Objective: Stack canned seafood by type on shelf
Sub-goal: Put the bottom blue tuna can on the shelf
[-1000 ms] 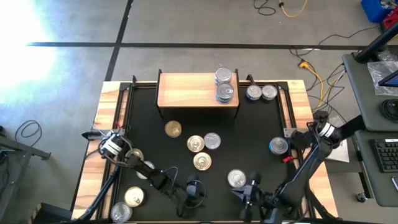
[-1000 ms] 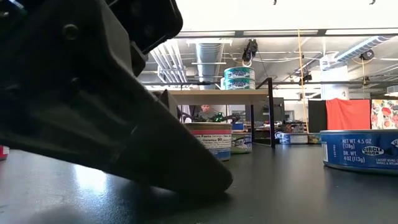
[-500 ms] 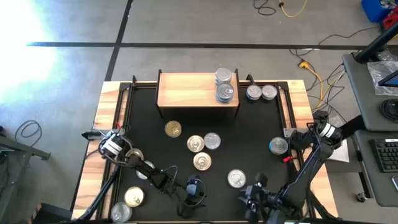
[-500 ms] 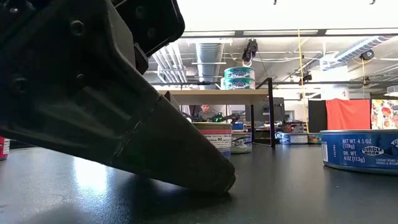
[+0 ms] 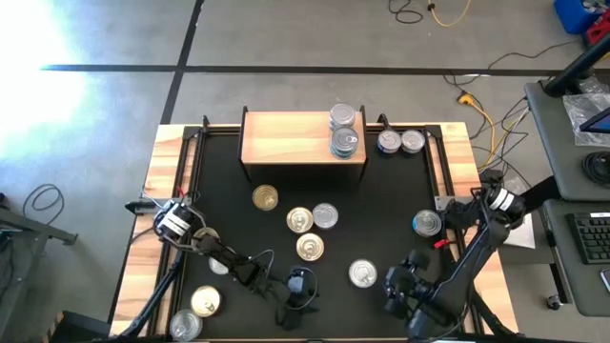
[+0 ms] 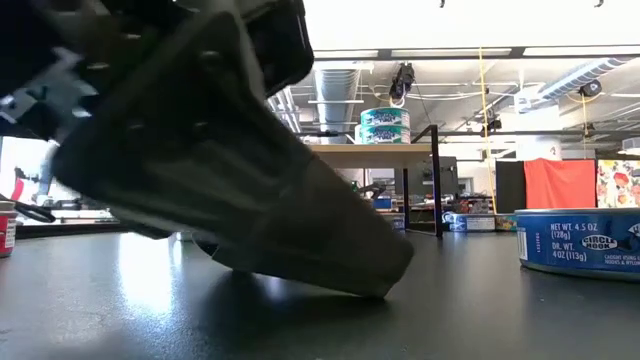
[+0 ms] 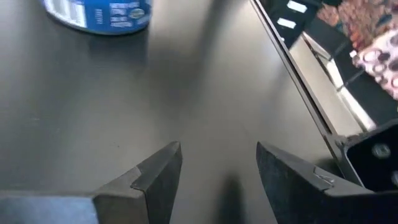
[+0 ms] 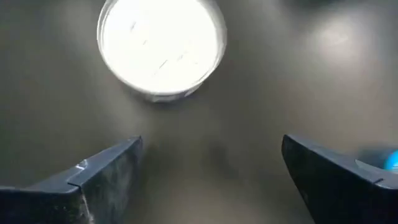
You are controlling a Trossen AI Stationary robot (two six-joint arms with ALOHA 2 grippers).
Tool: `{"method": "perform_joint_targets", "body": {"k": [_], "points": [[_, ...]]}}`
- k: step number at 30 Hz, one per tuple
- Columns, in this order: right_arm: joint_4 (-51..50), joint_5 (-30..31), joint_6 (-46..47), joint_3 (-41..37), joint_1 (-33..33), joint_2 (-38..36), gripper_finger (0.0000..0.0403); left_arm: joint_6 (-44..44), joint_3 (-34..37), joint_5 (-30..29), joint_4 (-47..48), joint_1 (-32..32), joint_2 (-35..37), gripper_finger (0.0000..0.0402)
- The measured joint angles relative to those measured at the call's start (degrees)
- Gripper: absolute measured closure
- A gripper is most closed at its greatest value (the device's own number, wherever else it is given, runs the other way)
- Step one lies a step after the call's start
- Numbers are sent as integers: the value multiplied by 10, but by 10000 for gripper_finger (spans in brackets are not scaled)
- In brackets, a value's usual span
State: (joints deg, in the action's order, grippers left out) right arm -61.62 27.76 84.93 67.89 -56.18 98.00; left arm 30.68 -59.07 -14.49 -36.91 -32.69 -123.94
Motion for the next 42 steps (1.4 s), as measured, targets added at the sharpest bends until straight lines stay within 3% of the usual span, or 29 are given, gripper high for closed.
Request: {"method": "perform_joint_targets", "body": {"k": [6, 13, 25, 28, 36, 42], "points": [[139, -16, -22, -67, -15, 0, 21, 17, 0, -5, -2, 0, 0, 195], [91, -8, -76, -52, -20, 0, 21, 36, -4, -54, 20, 0, 1, 136], [207, 16, -84, -152, -35, -2, 21, 18, -47, -98, 89, 5, -1, 67], [213, 48, -88, -161, -35, -1, 21, 18, -48, -101, 99, 5, -1, 61], [257, 62, -118, -198, -31, -3, 21, 11, -47, -88, 91, 22, -2, 61], [354, 116, -187, -221, -22, -2, 21, -30, -69, -77, 63, 39, -32, 61]]}}
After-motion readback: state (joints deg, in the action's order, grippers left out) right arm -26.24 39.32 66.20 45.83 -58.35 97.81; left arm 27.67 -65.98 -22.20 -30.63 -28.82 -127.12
